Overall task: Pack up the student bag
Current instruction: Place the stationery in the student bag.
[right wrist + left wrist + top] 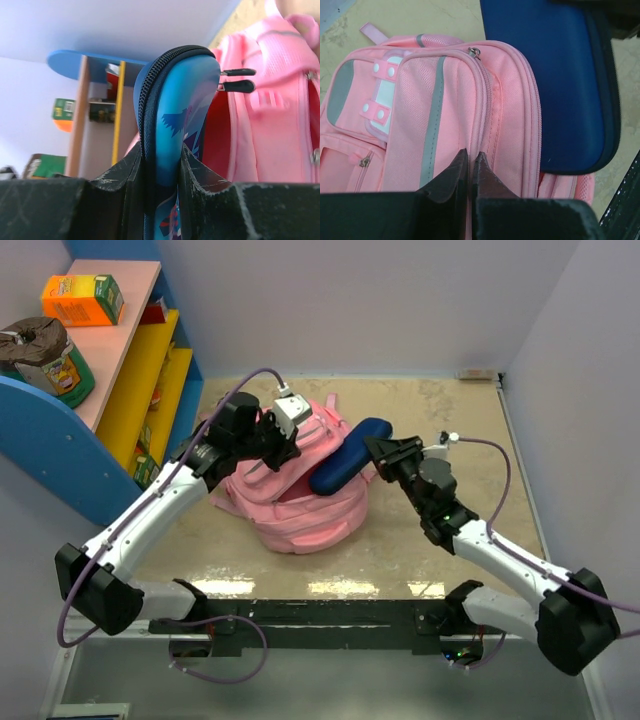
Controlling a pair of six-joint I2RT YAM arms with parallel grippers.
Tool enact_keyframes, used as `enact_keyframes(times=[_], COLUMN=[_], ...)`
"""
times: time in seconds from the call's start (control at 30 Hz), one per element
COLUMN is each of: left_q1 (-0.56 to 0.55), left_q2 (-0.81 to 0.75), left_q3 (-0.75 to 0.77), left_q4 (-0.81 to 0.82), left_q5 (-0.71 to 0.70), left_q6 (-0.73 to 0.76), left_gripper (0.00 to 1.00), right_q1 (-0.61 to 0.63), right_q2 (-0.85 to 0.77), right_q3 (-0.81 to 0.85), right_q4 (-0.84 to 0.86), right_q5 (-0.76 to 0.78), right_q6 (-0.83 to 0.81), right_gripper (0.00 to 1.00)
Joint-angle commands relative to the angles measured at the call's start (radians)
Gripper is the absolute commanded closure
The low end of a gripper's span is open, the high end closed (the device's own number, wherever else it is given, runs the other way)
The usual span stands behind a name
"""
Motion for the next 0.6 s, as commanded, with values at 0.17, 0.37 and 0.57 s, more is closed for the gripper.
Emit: enact_keyframes(times=[0.17,0.37,0.57], left_q1=[0.000,-0.001,0.000], left_q2=[-0.005,-0.003,-0.026], left_q3=[0.179,0.158,0.146], left_q4=[0.216,0.213,0.189], left_q5=[0.068,0.113,0.171], left_q6=[-0.080,-0.079,-0.041], left_gripper=[1.00,1.00,1.00], right_q1=[0.229,0.343,0.343], right_q2=[0.181,0.368,0.542], right_q3=[0.141,0.245,0.339], right_q4=[0.020,0.050,0.131], right_q5=[0.343,0.305,0.027], right_q6=[-0.065,-0.118,-0.222], right_gripper=[1.00,1.00,1.00])
